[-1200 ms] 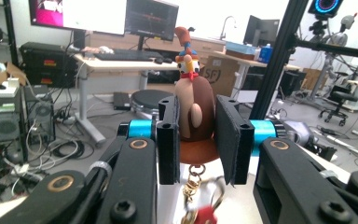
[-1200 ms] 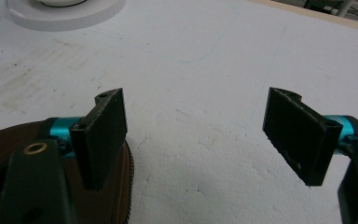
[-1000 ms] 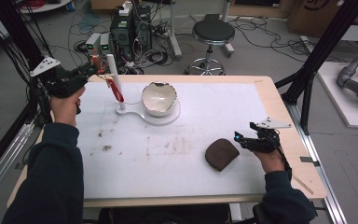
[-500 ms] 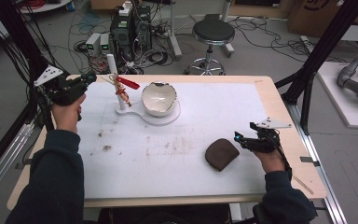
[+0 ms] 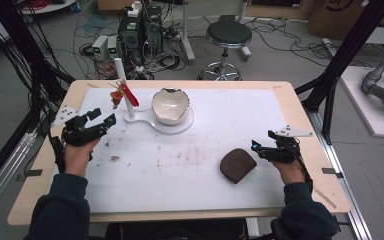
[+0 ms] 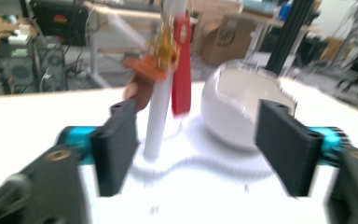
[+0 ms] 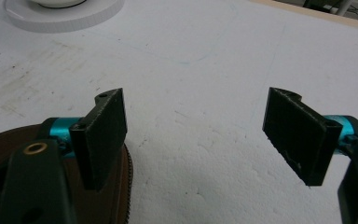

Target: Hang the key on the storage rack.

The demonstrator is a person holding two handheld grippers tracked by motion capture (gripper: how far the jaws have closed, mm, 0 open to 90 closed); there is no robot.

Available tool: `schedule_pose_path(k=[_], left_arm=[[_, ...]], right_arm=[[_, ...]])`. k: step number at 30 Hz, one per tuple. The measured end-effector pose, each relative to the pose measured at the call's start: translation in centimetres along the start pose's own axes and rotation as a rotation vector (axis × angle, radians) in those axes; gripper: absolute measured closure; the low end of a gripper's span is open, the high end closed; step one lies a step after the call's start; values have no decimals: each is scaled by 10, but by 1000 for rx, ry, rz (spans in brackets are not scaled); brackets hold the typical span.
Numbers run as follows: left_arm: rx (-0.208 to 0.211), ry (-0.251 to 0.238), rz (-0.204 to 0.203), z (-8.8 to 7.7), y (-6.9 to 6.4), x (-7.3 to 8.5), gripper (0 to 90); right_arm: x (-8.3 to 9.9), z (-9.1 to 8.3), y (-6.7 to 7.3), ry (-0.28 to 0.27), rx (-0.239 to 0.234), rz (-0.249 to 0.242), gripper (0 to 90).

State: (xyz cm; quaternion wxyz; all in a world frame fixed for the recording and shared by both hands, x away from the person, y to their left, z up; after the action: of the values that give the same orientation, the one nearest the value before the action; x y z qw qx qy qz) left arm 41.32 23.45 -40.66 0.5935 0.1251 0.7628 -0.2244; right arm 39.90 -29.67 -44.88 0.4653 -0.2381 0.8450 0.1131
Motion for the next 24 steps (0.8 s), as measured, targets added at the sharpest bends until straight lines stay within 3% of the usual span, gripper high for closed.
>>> schedule_pose_path(k=[5, 11, 24], left_arm=[[20, 50, 47, 1, -6, 18, 244], [23, 39, 83, -1, -13, 16, 244], [5, 54, 71, -3, -12, 22, 252]], right_arm=[[0, 0, -1, 4, 6, 9, 219], [1, -1, 2, 11, 1, -2, 219], [1, -1, 1, 5, -6, 0, 219]])
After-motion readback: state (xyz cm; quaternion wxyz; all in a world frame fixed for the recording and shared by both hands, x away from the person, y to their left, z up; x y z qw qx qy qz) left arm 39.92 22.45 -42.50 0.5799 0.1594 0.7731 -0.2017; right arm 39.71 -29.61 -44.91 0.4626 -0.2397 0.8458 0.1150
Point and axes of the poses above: each handheld gripper's, and its own axes: z roughly forward along the jaws, x roughly out of its underside, y roughly to its left, the point moved 7 cm from there along z, roughly forward along the jaws, and after that the axes turned 1 degree about -z, right-handed, at the moved point
